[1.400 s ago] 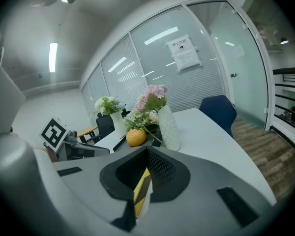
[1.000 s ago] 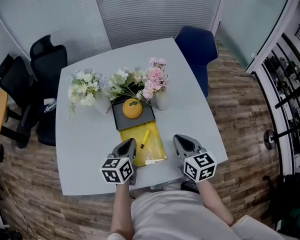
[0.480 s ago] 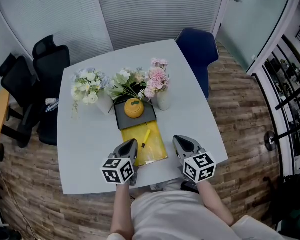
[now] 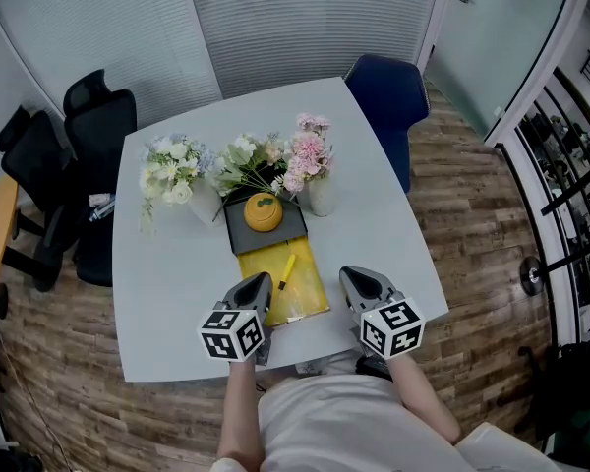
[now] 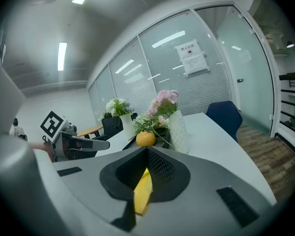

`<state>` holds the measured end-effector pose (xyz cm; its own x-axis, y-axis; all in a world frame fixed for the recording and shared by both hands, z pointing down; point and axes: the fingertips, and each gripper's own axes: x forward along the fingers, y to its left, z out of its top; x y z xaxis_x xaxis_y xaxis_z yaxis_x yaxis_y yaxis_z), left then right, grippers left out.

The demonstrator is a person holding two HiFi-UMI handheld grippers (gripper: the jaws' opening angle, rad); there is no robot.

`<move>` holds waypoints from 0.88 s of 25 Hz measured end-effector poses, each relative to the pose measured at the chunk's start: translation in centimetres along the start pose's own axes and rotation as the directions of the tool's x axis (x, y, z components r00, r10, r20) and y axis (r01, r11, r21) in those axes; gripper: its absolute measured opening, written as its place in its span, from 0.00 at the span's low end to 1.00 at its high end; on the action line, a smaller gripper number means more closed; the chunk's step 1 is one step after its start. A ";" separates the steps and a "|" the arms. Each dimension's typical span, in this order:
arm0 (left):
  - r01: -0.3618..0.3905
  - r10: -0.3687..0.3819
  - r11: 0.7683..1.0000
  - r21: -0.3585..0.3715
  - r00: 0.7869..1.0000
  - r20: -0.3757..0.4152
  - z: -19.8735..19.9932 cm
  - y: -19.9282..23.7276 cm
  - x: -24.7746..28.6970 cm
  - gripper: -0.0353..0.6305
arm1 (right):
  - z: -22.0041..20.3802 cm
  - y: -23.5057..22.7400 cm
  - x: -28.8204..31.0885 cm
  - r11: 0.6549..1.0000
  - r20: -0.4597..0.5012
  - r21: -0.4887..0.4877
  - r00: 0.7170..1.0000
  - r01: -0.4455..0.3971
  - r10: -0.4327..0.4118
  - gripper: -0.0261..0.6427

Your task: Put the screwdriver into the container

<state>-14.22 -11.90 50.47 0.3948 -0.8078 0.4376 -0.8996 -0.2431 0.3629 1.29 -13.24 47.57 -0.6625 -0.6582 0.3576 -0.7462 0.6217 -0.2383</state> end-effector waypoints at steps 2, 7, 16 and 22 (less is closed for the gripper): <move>-0.001 0.001 1.000 -0.001 1.000 0.000 0.0 0.0 0.0 0.06 | 0.0 0.0 0.0 1.000 -0.001 -0.001 1.000 -0.001 0.001 0.06; -0.004 0.004 1.000 -0.002 1.000 0.001 0.0 0.1 -0.2 0.06 | 0.0 0.1 -0.1 1.000 -0.002 -0.002 1.000 -0.002 0.002 0.06; -0.007 0.007 1.000 -0.012 1.000 -0.001 -0.2 0.5 -0.3 0.06 | -0.2 0.3 0.0 1.000 -0.004 -0.001 1.000 -0.003 0.003 0.06; -0.007 0.007 1.000 -0.015 1.000 -0.003 -0.3 0.5 -0.3 0.06 | -0.3 0.2 -0.2 1.000 -0.005 -0.002 1.000 0.001 -0.001 0.06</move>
<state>-14.72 -11.61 50.76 0.3891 -0.8079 0.4425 -0.8994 -0.2293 0.3721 1.27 -12.90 47.70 -0.6612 -0.6566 0.3628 -0.7469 0.6217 -0.2359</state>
